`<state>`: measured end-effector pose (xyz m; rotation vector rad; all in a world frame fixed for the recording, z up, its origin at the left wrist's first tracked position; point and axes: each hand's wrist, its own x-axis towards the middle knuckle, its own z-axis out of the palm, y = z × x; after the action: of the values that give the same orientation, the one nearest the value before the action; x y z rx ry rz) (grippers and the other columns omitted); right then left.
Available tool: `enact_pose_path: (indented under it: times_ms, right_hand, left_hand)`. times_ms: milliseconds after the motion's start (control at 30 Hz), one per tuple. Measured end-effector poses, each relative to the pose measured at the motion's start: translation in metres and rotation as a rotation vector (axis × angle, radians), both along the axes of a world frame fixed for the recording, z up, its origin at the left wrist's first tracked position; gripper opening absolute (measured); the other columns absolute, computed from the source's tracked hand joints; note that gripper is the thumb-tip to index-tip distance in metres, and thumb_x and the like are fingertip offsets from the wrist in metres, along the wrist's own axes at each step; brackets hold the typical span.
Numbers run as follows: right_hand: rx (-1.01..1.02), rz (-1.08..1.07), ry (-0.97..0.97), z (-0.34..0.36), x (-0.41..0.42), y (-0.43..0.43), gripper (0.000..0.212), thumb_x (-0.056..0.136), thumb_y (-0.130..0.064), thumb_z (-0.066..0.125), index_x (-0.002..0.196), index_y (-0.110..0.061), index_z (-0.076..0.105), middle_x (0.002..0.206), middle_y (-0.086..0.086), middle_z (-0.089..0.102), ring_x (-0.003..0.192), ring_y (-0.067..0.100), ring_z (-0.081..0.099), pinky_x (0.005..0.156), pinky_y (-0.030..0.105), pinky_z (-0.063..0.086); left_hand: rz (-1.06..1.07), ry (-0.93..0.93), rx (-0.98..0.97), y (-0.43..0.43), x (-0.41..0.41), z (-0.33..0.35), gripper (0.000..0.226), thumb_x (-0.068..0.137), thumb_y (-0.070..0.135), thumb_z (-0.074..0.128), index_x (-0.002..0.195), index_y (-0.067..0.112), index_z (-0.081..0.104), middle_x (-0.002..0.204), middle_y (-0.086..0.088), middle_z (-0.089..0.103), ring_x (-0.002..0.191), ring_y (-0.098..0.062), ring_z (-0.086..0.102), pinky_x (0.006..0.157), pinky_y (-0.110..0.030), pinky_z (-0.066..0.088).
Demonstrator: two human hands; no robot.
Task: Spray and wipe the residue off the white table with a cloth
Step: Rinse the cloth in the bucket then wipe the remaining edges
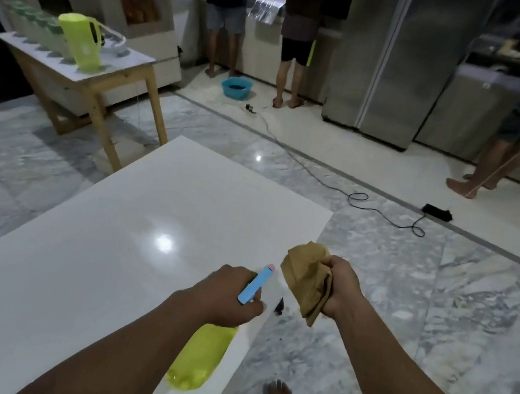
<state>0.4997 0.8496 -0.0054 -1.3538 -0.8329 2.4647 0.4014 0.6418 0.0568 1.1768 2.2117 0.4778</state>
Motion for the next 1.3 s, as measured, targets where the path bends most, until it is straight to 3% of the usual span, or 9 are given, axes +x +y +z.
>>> enact_pose_path:
  times_ms: [133,233,433,500,600,733,833,1033,1300]
  right_hand:
    - [-0.046,-0.060,-0.090,-0.046,-0.043,0.099,0.009,0.088,-0.013,0.054,0.082,-0.013,0.061,0.087,0.002,0.058,0.076,0.018,0.058,0.072,0.031,0.048]
    - [0.189,-0.163,-0.374,-0.076,-0.072,0.167,0.031,0.097,-0.027,0.048,0.106,-0.004,0.068,0.094,0.014,0.068,0.080,0.030,0.064,0.068,0.037,0.052]
    - [0.526,-0.176,-0.390,-0.106,-0.160,0.236,0.048,0.101,-0.052,0.034,0.133,-0.021,0.052,0.101,0.010,0.065,0.076,0.023,0.060,0.064,0.033,0.050]
    - [0.637,-0.049,-0.381,-0.122,-0.185,0.233,0.044,0.100,-0.044,0.036,0.137,-0.024,0.050,0.119,0.007,0.062,0.101,0.026,0.060,0.087,0.045,0.053]
    - [0.749,-0.026,-0.421,-0.153,-0.204,0.229,0.048,0.099,-0.037,0.038,0.139,-0.017,0.056,0.156,0.003,0.040,0.143,0.024,0.036,0.119,0.042,0.028]
    - [0.916,0.038,-0.464,-0.176,-0.198,0.227,0.039,0.104,-0.027,0.041,0.141,-0.022,0.054,0.164,0.003,0.024,0.148,0.019,0.028,0.106,0.028,0.027]
    - [1.068,0.078,-0.539,-0.185,-0.198,0.218,0.040,0.103,-0.024,0.044,0.142,-0.020,0.052,0.164,0.012,0.021,0.146,0.028,0.032,0.099,0.034,0.037]
    - [1.008,0.014,-0.552,-0.184,-0.190,0.199,0.046,0.106,-0.026,0.039,0.152,-0.023,0.039,0.164,0.012,0.020,0.146,0.030,0.030,0.107,0.050,0.039]
    - [0.990,0.012,-0.553,-0.185,-0.151,0.104,0.047,0.106,-0.027,0.040,0.153,-0.027,0.035,0.164,0.009,0.022,0.144,0.028,0.037,0.106,0.048,0.041]
  left_hand:
    - [0.069,-0.004,-0.023,0.070,-0.037,-0.026,0.024,0.094,0.038,0.067,0.100,0.015,0.066,0.086,0.004,0.064,0.085,-0.021,0.065,0.079,-0.034,0.052]
    - [0.104,-0.037,-0.022,0.109,-0.054,-0.028,0.023,0.093,0.037,0.068,0.100,0.016,0.066,0.089,0.002,0.070,0.083,-0.019,0.067,0.074,-0.030,0.052]
    - [0.140,-0.107,0.022,0.172,-0.092,-0.046,0.020,0.090,0.041,0.070,0.099,0.023,0.066,0.083,0.002,0.071,0.072,-0.016,0.065,0.063,-0.012,0.047]
    - [0.142,-0.131,0.039,0.181,-0.098,-0.052,0.021,0.087,0.043,0.069,0.097,0.025,0.065,0.082,0.003,0.070,0.071,-0.017,0.066,0.064,-0.016,0.049]
    - [0.145,-0.146,0.027,0.188,-0.107,-0.063,0.023,0.086,0.046,0.068,0.098,0.026,0.066,0.083,0.006,0.071,0.075,-0.015,0.068,0.068,-0.021,0.055]
    - [0.172,-0.145,0.026,0.187,-0.117,-0.073,0.022,0.085,0.049,0.066,0.094,0.029,0.065,0.081,0.007,0.070,0.074,-0.013,0.066,0.066,-0.015,0.050]
    - [0.187,-0.143,0.035,0.183,-0.120,-0.080,0.017,0.087,0.043,0.068,0.094,0.028,0.065,0.080,0.009,0.070,0.075,-0.010,0.066,0.066,-0.010,0.046]
    - [0.184,-0.141,0.046,0.167,-0.107,-0.085,0.021,0.085,0.048,0.065,0.092,0.029,0.064,0.079,0.006,0.069,0.073,-0.017,0.065,0.065,-0.016,0.049]
    - [0.191,-0.138,0.104,0.103,-0.067,-0.083,0.023,0.084,0.047,0.064,0.095,0.027,0.065,0.082,0.005,0.071,0.074,-0.019,0.068,0.066,-0.020,0.052]
